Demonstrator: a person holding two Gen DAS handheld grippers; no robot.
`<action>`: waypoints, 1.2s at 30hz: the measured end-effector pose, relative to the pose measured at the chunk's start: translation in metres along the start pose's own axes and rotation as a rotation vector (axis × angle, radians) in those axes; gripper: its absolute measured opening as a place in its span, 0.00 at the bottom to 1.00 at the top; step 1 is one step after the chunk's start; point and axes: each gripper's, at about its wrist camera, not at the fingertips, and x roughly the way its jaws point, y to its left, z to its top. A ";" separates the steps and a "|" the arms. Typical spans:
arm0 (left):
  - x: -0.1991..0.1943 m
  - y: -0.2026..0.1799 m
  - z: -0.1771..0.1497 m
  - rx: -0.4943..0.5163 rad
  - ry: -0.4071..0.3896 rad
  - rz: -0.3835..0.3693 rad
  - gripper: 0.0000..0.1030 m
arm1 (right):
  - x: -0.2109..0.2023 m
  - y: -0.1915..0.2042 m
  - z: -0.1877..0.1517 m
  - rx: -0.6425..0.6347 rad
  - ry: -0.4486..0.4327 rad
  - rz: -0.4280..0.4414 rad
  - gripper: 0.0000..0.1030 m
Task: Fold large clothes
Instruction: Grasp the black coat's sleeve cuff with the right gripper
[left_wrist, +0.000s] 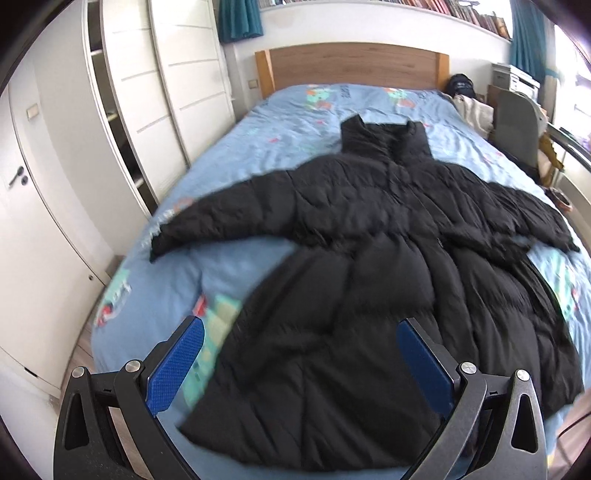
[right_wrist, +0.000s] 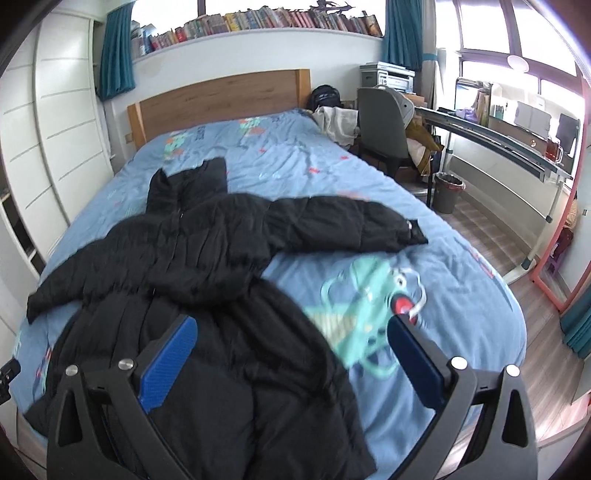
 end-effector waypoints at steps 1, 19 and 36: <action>0.004 0.002 0.010 0.002 -0.011 0.013 0.99 | 0.006 -0.004 0.008 0.007 -0.012 0.002 1.00; 0.101 0.038 0.113 -0.150 -0.024 0.154 0.99 | 0.264 -0.148 0.072 0.488 0.231 0.012 1.00; 0.153 0.058 0.098 -0.185 0.074 0.229 0.99 | 0.341 -0.243 0.034 0.951 0.124 0.023 0.76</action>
